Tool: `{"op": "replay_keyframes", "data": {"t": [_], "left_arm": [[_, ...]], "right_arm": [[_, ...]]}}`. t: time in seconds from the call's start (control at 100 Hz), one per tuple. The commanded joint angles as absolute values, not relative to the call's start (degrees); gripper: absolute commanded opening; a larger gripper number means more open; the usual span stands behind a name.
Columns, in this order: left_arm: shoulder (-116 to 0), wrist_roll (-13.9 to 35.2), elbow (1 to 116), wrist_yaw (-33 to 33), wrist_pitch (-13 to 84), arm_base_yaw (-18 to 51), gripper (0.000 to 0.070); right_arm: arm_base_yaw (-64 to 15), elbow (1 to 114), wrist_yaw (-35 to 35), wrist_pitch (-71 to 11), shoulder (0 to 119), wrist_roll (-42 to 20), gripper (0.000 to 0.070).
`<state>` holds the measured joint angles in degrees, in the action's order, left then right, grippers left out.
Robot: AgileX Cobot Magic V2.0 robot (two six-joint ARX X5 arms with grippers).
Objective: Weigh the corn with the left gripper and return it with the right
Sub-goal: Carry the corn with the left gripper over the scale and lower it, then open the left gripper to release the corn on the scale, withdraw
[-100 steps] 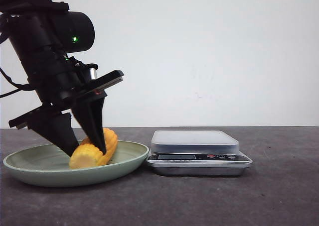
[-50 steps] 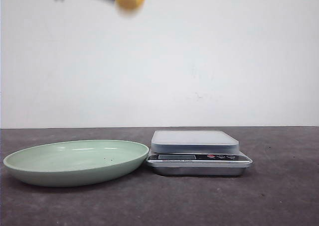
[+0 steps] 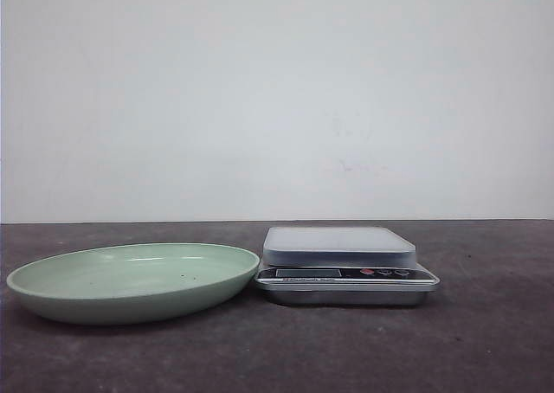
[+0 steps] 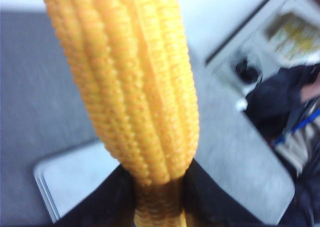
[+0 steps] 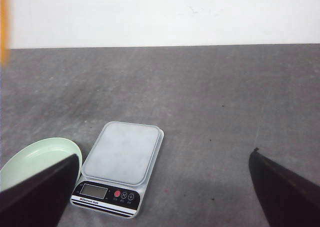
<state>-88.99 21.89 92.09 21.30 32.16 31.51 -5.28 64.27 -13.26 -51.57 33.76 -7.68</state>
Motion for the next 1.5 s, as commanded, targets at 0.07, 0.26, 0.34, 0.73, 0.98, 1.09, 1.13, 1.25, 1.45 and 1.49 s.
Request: {"op": "replay_keyframes", "data": {"t": [0.07, 0.26, 0.34, 0.73, 0.98, 1.09, 1.13, 1.25, 1.45, 1.49], "left_arm": [[-97.38, 22.63, 92.97, 21.43, 32.08, 33.67, 0.0001], [-108.31, 27.94, 92.97, 21.87, 32.82, 35.4, 0.0], [-111.5, 30.44, 92.97, 22.74, 33.3, 35.77, 0.0], [-118.26, 33.17, 92.97, 23.53, 36.62, 37.52, 0.0045], [-118.41, 33.8, 93.21, 24.6, 37.78, 37.23, 0.0595], [-118.28, 33.47, 93.71, 26.59, 38.24, 36.67, 0.07], [-117.84, 33.47, 93.93, 27.07, 38.3, 36.25, 0.07], [-115.72, 33.32, 94.7, 27.03, 38.13, 35.51, 0.07], [-107.35, 30.81, 95.42, 24.1, 38.68, 34.2, 0.07], [-104.86, 29.85, 95.42, 22.92, 39.44, 34.09, 0.07]], "right_arm": [[-5.82, 64.82, -13.02, -50.85, 34.02, -7.01, 0.0695], [-5.87, 64.82, -13.02, -51.29, 34.0, -7.01, 0.0695], [-5.87, 64.82, -13.02, -51.57, 34.0, -7.01, 0.0695], [-5.87, 64.82, -13.02, -53.41, 34.0, -6.7, 0.0695], [-5.87, 64.82, -13.02, -53.36, 34.0, -6.63, 0.0695], [-5.87, 64.82, -12.99, -53.45, 34.0, -6.59, 0.0695], [-5.87, 64.79, -12.99, -53.49, 34.0, -6.44, 0.0695], [-5.87, 64.79, -12.32, -54.11, 34.0, -5.5, 0.0695], [-5.87, 64.14, -10.46, -54.54, 34.0, -5.1, 0.0695], [-5.87, 63.92, -10.5, -54.59, 34.0, -5.13, 0.0695]]}}
